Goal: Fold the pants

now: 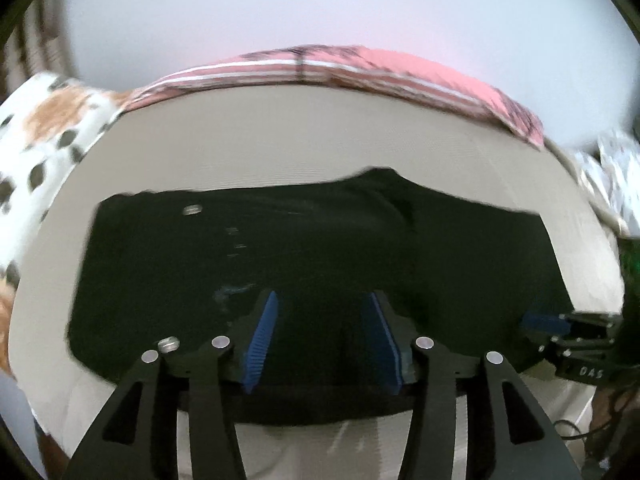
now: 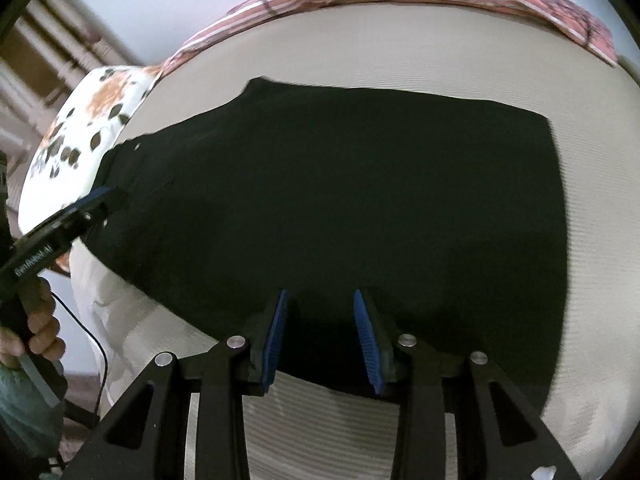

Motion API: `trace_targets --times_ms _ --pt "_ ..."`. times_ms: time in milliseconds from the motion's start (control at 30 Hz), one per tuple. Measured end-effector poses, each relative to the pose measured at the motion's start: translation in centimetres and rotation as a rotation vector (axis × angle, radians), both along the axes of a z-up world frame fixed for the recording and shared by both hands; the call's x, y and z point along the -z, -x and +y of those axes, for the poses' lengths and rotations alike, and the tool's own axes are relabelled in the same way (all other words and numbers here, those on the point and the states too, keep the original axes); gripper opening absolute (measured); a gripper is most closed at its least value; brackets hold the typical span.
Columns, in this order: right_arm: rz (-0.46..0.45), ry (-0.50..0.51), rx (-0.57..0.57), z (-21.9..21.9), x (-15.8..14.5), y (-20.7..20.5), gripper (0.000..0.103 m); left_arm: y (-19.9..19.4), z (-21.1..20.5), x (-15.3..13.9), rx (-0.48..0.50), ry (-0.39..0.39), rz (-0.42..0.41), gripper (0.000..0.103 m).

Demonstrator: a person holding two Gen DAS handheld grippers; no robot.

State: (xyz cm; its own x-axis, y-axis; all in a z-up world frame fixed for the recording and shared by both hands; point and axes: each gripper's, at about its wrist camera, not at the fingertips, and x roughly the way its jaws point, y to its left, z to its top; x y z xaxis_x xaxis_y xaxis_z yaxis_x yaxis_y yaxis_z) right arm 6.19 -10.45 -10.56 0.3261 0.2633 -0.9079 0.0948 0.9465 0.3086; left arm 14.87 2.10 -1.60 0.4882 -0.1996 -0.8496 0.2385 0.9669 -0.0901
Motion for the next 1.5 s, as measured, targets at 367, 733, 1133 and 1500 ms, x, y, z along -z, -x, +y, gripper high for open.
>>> trace_targets --times_ms 367,733,1133,1500 --pt "-0.014 -0.064 -0.058 2.6 -0.4 -1.3 0.058 0.4 10.6 -0.6 -0.255 0.151 0.074 0.051" --pt "-0.036 -0.087 -0.025 1.8 -1.1 -1.5 0.059 1.5 19.7 1.3 -0.466 0.458 0.217 0.053" --pt "-0.020 -0.092 0.011 1.5 -0.8 -1.8 0.060 -0.4 20.9 6.3 -0.389 0.498 0.288 0.054" --pt "0.002 -0.063 0.016 2.6 -0.4 -2.6 0.060 -2.0 21.5 7.3 -0.361 0.564 0.142 0.059"
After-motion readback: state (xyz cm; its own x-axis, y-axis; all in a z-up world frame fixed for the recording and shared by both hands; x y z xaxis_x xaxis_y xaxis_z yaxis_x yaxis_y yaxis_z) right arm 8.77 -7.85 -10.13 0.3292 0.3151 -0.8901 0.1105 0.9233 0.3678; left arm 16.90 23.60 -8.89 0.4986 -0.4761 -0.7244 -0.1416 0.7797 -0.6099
